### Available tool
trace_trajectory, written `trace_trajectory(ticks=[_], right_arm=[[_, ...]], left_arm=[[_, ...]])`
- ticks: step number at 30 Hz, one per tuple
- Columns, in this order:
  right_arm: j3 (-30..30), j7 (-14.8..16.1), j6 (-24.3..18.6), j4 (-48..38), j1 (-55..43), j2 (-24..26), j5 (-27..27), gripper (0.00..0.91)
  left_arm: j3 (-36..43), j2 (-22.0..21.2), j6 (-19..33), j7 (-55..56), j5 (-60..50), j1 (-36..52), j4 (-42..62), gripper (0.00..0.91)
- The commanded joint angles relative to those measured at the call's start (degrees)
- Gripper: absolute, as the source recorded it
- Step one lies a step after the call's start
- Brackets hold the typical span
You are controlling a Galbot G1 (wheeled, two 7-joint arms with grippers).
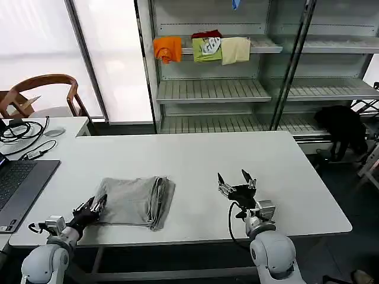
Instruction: Fold and organize the clothes.
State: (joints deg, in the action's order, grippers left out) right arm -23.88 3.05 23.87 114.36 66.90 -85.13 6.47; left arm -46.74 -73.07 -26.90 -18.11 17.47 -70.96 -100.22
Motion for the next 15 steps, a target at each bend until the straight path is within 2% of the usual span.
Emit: trace_trajectory(ticks=[1, 6, 9, 12, 15], right_arm=[[-0.1, -0.1, 0.2, 0.0, -0.1, 0.0, 0.5, 0.907], [-0.2, -0.2, 0.3, -0.1, 0.0, 0.1, 0.4, 0.907], [-0.2, -0.3, 0.2, -0.3, 0.0, 0.2, 0.5, 0.907], [-0.2, -0.6, 0.2, -0.9, -0.5, 0.4, 0.5, 0.907], [0.0, -0.8, 0.3, -1.4, -0.8, 0.4, 0.8, 0.907]], left_arm=[[0.6, -0.6, -0.6, 0.0, 4.5, 0.1, -1.1, 0.010], [-0.5, -1.0, 2.3, 1.3, 4.7, 0.1, -2.5, 0.010], [-2.9, -0.4, 4.4, 1.2, 0.5, -0.6, -4.5, 0.000], [-7.8, 1.8, 5.9, 0.1, -7.0, -0.6, -5.9, 0.000], [-12.8, 6.6, 7.4, -2.3, -16.5, 0.4, -5.6, 0.000]])
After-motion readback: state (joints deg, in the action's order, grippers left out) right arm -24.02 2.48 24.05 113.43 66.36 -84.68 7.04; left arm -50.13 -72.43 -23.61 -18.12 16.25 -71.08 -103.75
